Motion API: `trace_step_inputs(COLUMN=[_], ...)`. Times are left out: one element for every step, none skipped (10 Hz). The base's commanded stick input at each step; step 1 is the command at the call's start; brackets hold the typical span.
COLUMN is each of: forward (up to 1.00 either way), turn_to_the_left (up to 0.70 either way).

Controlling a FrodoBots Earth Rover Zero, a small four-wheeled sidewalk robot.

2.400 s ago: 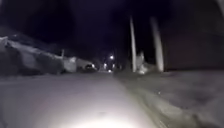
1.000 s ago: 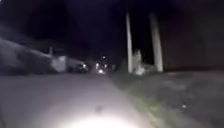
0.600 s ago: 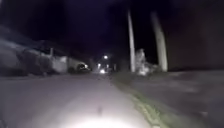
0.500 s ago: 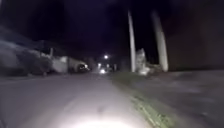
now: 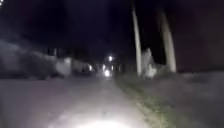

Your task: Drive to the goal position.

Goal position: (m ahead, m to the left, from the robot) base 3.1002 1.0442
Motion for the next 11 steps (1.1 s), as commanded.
trace_step_inputs(forward=[0.70,0.70,0.70,0.70,0.70,0.70,0.70,0.70,0.70,0.70,0.70], turn_to_the_left=[0.00,0.00,0.00,0.00,0.00,0.00,0.00,-0.02,-0.31,-0.04,-0.03])
